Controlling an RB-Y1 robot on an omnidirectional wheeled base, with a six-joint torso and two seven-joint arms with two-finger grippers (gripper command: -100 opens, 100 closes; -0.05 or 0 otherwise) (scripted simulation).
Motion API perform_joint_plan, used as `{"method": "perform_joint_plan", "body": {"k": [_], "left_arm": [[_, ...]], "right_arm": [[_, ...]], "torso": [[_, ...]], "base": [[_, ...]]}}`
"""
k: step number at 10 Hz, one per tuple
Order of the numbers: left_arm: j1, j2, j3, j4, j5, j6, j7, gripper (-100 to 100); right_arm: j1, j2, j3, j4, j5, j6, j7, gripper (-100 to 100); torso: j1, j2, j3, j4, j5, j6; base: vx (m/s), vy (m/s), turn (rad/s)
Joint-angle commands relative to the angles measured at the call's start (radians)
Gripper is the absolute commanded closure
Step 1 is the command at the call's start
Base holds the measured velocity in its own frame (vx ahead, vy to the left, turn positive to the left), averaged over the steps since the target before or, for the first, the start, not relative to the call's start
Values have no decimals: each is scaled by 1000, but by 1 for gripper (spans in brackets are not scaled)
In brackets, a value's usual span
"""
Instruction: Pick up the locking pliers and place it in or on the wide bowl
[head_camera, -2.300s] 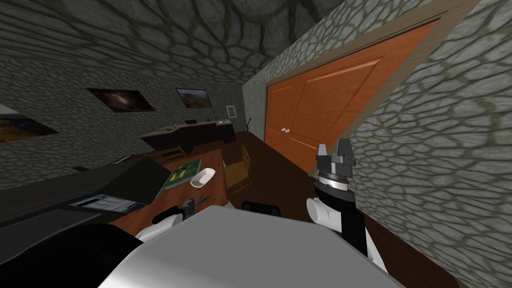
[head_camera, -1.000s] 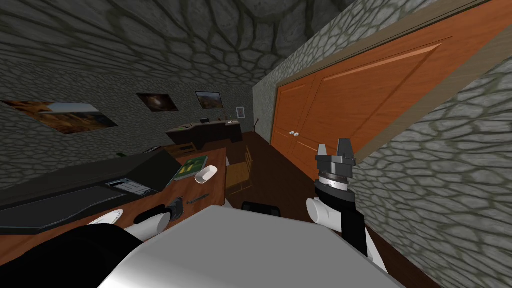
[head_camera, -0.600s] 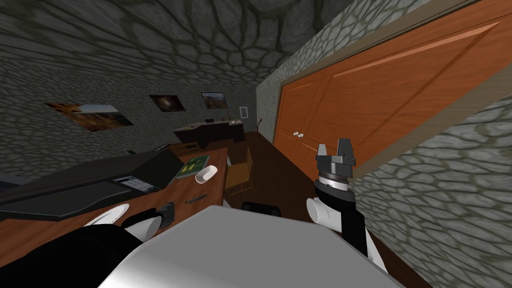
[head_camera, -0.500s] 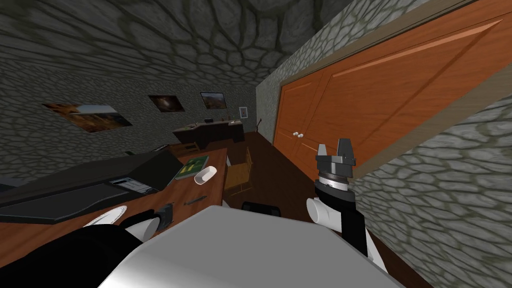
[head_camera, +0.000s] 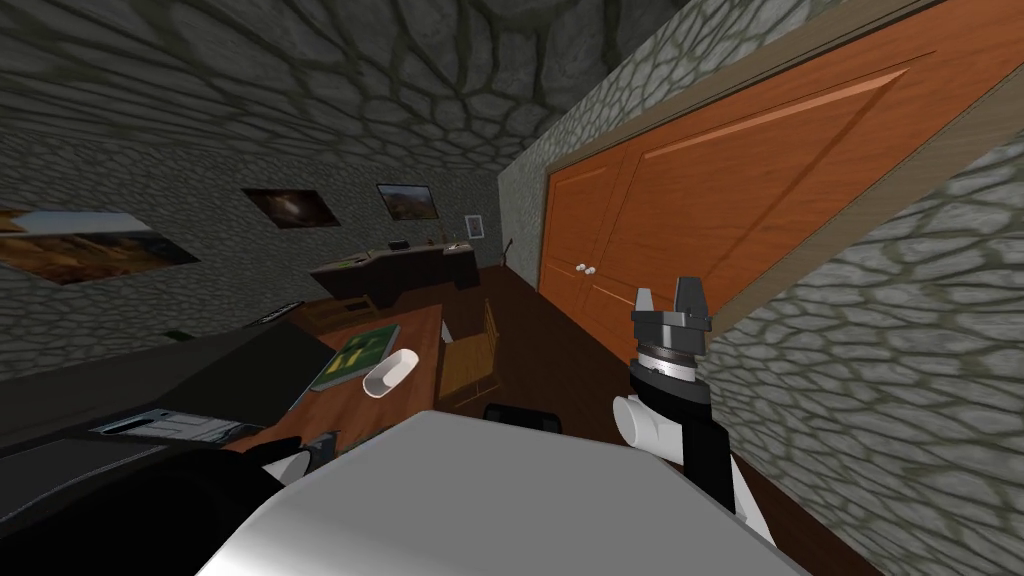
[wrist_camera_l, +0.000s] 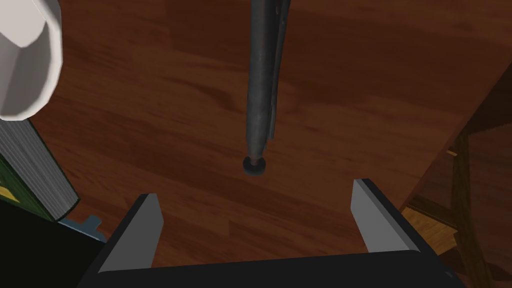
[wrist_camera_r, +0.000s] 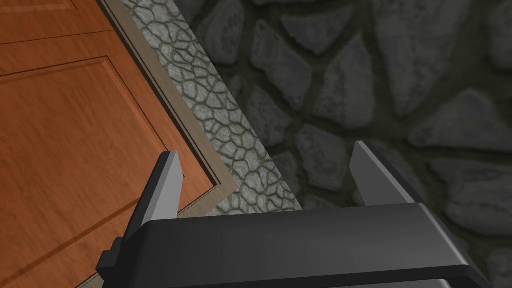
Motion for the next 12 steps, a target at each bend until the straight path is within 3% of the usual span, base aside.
{"method": "perform_joint_plan", "body": {"k": [1,7,9,10,11,12], "left_arm": [[23,-6,2,-30,1,15,4,-100],[125,-2,-88,4,63,129,-32,-100],[107,3,-86,16,60,127,-30,-100],[108,3,-87,15,60,128,-31,0],[93,-4,-89,48,57,109,-36,-100],[83,-9,-90,70,55,96,-39,-100]], "right_arm": [[0,0,0,0,0,0,0,0],[0,0,0,0,0,0,0,0],[0,0,0,0,0,0,0,0],[0,0,0,0,0,0,0,0],[0,0,0,0,0,0,0,0],[0,0,0,0,0,0,0,0]], "torso": [[0,0,0,0,0,0],[0,1,1,0,0,1],[0,1,1,0,0,0],[-2,4,2,1,0,0],[-3,6,3,1,-1,0],[-4,8,4,2,-1,0]], "base": [[21,12,28],[86,40,-209],[61,39,-44],[7,5,-1],[-16,0,-65],[-36,0,-83]]}}
